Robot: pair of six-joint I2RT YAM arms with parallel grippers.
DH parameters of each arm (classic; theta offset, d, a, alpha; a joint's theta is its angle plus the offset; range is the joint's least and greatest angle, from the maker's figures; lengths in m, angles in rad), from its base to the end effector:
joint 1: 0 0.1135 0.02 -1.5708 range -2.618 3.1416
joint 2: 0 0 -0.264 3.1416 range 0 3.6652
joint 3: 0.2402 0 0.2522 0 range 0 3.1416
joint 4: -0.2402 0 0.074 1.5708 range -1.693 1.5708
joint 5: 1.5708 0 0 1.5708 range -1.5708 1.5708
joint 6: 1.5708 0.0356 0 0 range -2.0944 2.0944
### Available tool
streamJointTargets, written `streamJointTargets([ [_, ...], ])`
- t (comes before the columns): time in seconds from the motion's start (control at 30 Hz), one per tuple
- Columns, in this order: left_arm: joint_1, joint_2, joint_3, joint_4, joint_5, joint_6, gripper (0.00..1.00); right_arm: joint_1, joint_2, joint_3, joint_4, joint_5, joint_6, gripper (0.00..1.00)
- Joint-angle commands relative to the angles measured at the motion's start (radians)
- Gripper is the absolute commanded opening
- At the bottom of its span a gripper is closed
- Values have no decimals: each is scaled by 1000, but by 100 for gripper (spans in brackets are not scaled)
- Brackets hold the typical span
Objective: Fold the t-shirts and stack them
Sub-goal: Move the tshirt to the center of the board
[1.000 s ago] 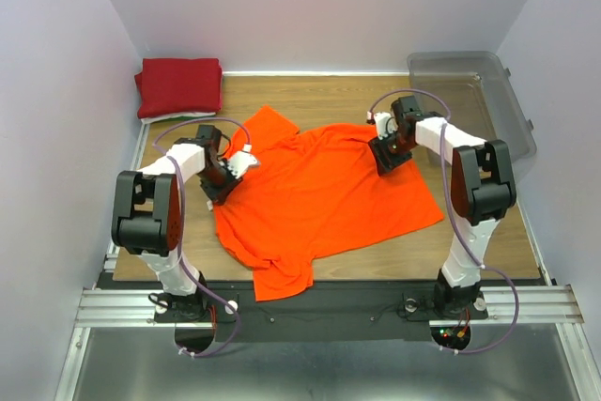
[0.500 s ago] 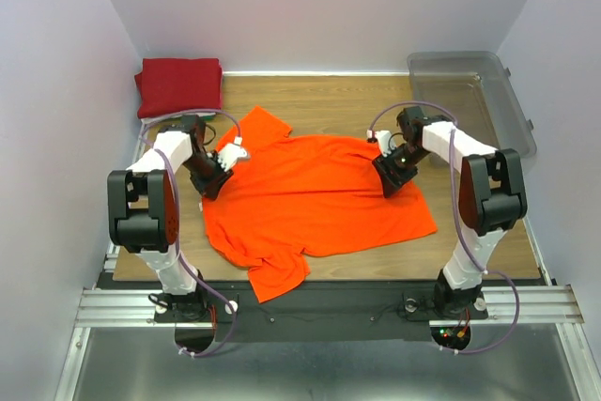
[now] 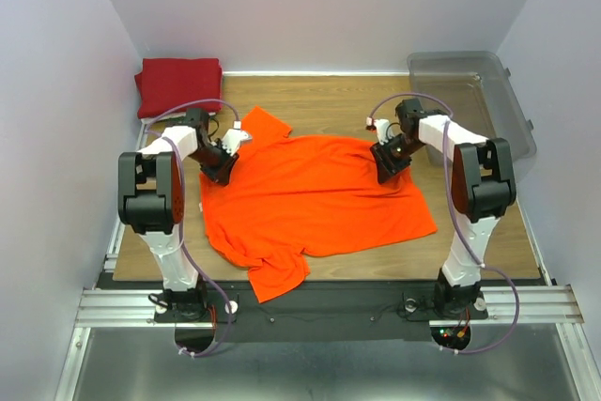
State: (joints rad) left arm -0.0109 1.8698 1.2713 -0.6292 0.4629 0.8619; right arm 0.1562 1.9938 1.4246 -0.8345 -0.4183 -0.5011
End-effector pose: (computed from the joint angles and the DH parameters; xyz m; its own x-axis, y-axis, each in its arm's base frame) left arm 0.3694 -0.0199 0.1777 -0.4916 0.6846 -0.5382 0.8189 0.5736 -0.0184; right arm 0.3778 0.0741 0.1677 -0.7540 -0.5631 -0.3383 -0.6511 0.7088 0.2714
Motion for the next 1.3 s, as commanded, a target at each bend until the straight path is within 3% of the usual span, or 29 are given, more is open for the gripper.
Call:
streamJointTargets([
  [0.0, 3, -50, -126, 33, -38, -9, 23, -4, -50, -109, 20, 15, -7, 45],
  [0.17, 3, -148, -292, -12, -73, 64, 16, 22, -168, -237, -30, -65, -37, 45],
  [0.27, 3, -224, -299, -79, -44, 86, 16, 3, -285, -186, -55, -99, -19, 49],
  [0.37, 3, -258, -170, -139, 32, 77, 32, -44, -293, -83, -54, -90, 12, 54],
  [0.6, 3, -115, 248, -130, 154, -37, 41, -90, -127, 157, -17, 62, 12, 55],
  [0.77, 3, 6, 338, -26, 113, -139, 41, -96, 9, 252, 40, 128, 52, 55],
  [1.07, -4, 143, 376, 57, 53, -179, 45, -96, 134, 277, 60, 145, 49, 57],
  [1.17, -18, 189, 370, 86, 10, -184, 47, -98, 157, 264, 60, 139, 38, 46],
  [1.27, -32, 226, 367, 144, -16, -212, 47, -96, 169, 264, 58, 131, 21, 22],
])
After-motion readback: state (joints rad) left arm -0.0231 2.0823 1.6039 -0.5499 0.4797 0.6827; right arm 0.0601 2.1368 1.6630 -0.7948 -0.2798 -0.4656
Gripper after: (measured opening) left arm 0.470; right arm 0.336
